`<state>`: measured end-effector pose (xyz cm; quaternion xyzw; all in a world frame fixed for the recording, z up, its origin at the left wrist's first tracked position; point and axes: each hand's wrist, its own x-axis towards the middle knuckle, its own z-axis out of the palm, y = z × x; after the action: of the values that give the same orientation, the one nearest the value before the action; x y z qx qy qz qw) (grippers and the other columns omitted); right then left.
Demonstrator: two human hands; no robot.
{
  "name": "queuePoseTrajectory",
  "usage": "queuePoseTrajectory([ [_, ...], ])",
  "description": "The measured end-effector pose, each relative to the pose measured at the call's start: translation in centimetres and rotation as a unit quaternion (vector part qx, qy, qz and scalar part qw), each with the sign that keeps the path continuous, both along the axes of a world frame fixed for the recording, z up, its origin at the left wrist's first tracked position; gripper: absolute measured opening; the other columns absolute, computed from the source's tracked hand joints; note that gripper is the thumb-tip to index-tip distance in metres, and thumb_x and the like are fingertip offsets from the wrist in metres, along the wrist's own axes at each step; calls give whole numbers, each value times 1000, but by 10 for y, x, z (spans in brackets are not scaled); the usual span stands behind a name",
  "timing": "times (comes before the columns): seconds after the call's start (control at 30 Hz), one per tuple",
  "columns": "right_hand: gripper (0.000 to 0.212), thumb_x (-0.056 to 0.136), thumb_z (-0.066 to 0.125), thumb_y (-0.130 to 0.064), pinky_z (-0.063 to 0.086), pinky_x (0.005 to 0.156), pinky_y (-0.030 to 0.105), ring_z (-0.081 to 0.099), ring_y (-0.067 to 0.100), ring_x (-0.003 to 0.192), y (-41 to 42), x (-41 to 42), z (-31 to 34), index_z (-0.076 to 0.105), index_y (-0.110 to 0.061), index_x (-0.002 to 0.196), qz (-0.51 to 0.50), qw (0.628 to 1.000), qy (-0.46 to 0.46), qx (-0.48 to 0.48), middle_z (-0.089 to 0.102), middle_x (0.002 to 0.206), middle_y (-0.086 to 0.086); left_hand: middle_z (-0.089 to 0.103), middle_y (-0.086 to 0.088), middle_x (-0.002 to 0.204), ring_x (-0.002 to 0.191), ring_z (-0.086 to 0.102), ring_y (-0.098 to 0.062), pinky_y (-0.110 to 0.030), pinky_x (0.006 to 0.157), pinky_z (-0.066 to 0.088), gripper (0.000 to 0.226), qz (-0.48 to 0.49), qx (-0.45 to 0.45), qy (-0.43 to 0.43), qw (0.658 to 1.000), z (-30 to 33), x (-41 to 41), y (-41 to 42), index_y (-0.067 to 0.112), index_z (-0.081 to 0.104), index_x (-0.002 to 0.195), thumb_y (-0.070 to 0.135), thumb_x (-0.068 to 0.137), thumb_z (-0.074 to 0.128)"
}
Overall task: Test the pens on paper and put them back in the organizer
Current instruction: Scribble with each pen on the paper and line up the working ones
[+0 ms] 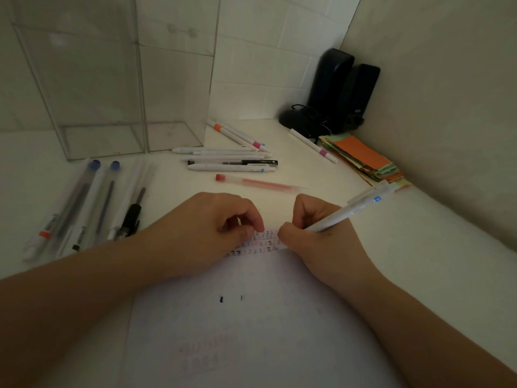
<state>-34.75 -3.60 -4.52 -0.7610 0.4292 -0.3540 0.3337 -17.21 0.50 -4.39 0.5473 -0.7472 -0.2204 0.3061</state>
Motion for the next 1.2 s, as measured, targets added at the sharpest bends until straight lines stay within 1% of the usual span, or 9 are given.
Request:
queuePoseTrajectory([
  [0.27, 12, 77, 64, -30, 36, 43, 15, 47, 8, 45, -2, -9, 7, 62, -18, 75, -14, 976, -206, 73, 66, 60, 1, 62, 18, 77, 82, 53, 3, -5, 69, 39, 22, 5, -9, 13, 1000, 2, 0, 1, 43, 58, 82, 22, 86, 57],
  [0.43, 34, 87, 58, -33, 39, 51, 9, 53, 0, 51, 0, -4, -6, 56, 1, 93, 8, 996, -86, -7, 59, 57, -9, 58, 22, 93, 87, 55, -2, -9, 72, 40, 13, -23, -121, 58, 991, 11, -3, 4, 42, 56, 94, 41, 83, 50],
  [0.5, 6, 91, 52, -17, 39, 53, 12, 50, 0, 57, 1, -3, -7, 49, -14, 85, 19, 998, -43, -31, 53, 62, -11, 52, 23, 104, 95, 53, -3, -9, 77, 40, 26, -84, -142, 55, 985, 14, -5, 8, 39, 54, 105, 47, 81, 51],
  [0.57, 25, 89, 50, -2, 37, 49, 17, 45, 1, 57, 2, -4, -7, 38, -23, 81, 27, 998, -20, -50, 50, 64, -7, 47, 21, 114, 106, 49, -3, -10, 86, 38, 35, -152, -136, 49, 978, 15, -10, 11, 38, 53, 111, 51, 78, 55],
  [0.67, 21, 84, 50, -7, 38, 50, 24, 44, 5, 55, 7, -1, -2, 34, -22, 83, 43, 996, 16, -82, 48, 61, -4, 44, 19, 122, 110, 48, -1, -13, 89, 39, 33, -201, -140, 25, 969, 9, -18, 14, 36, 58, 107, 50, 77, 61],
  [0.77, 17, 88, 35, 2, 35, 45, 15, 47, 2, 49, 13, 4, 7, 30, -11, 79, 45, 996, -28, -74, 44, 61, 9, 49, 16, 121, 113, 49, -3, -13, 92, 38, 24, -213, -118, 40, 969, 7, -20, 14, 27, 63, 100, 37, 78, 65],
  [0.9, 28, 80, 54, -11, 35, 49, 10, 45, -1, 53, 8, -2, 0, 30, -26, 78, 78, 992, 57, -82, 53, 59, -27, 54, 9, 114, 108, 53, -5, -15, 91, 39, 20, -222, -108, 49, 968, 13, -18, 16, 19, 65, 94, 33, 80, 62],
  [1.07, 38, 87, 53, -6, 37, 49, 19, 49, 13, 56, 7, -1, -3, 35, -32, 106, 57, 994, 29, -92, 51, 61, 0, 52, 15, 110, 101, 53, 0, -13, 84, 41, 24, -205, -135, -16, 969, 19, -9, 14, 27, 61, 95, 42, 77, 65],
  [1.2, 39, 93, 45, -10, 41, 59, 15, 52, 4, 66, -3, -5, -5, 36, -38, 118, -33, 997, 22, -68, 55, 73, -5, 48, 26, 104, 100, 51, 1, -16, 83, 44, 30, -120, -84, -91, 985, 27, 21, 4, 45, 55, 90, 67, 70, 54],
])
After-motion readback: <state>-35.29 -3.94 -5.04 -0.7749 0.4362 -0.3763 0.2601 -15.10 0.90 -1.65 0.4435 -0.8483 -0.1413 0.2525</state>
